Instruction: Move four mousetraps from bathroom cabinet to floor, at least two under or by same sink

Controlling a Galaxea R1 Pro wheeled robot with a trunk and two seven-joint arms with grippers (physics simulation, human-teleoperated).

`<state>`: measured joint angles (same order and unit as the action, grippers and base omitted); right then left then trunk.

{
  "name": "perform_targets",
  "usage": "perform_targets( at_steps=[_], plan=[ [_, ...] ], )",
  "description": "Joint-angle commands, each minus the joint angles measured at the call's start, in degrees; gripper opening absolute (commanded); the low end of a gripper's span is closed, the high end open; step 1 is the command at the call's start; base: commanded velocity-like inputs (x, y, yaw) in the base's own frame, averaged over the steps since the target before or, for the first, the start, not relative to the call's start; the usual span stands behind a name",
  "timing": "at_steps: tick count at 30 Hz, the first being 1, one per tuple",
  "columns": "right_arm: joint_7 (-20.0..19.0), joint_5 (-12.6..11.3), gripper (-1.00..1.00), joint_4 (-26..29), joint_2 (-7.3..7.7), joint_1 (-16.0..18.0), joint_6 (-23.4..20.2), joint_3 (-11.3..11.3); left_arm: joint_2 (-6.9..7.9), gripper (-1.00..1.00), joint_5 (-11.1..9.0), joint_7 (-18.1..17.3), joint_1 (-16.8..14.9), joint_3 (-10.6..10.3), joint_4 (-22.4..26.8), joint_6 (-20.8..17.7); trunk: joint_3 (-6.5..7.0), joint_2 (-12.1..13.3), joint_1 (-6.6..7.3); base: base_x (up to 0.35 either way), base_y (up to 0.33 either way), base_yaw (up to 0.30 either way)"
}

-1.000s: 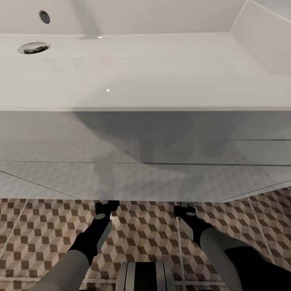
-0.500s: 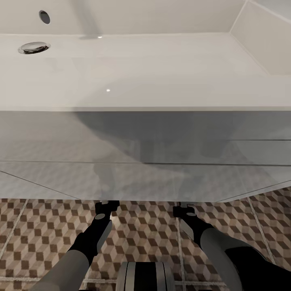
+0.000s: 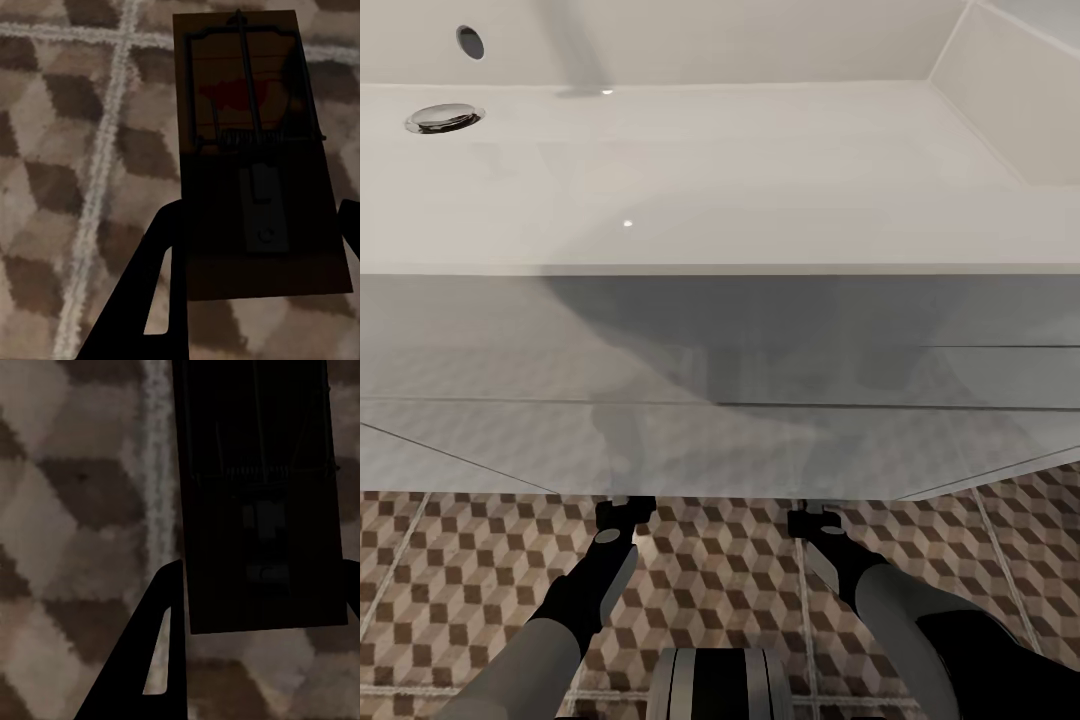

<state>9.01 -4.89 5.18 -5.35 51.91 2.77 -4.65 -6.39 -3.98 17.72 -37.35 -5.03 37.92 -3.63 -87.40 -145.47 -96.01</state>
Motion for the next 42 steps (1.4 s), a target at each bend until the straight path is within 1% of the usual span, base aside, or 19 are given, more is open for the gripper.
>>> perform_targets(
  at_steps=[1,13,17,42],
  plan=[
    [0.22,-0.56,-1.0,-0.07,-0.01,0.03,0.22,-0.5,0.02,-1.0,-0.41,0.47,-0.01,-0.34,0.08,-0.37,-0.03,-0.01,0.01,0.0,0.0,0.0],
    [0.22,-0.56,-1.0,-0.08,-0.01,0.03,0.22,-0.44,-0.09,-1.0,-0.5,0.47,-0.01,-0.35,0.11,-0.58,-0.03,-0.01,0.01,0.0,0.0,0.0],
    [0.22,-0.56,-1.0,-0.07,-0.07,0.03,0.22,-0.44,-0.16,-1.0,-0.5,0.47,-0.01,-0.38,0.07,-0.59,-0.92,-0.07,-0.09,0.0,0.0,0.0],
    [0.22,-0.56,-1.0,-0.08,0.14,0.03,0.18,-0.5,-0.2,-1.0,-0.42,0.48,-0.01,-0.37,0.14,-0.59,-0.92,-0.07,-0.09,0.0,0.0,0.0]
  ],
)
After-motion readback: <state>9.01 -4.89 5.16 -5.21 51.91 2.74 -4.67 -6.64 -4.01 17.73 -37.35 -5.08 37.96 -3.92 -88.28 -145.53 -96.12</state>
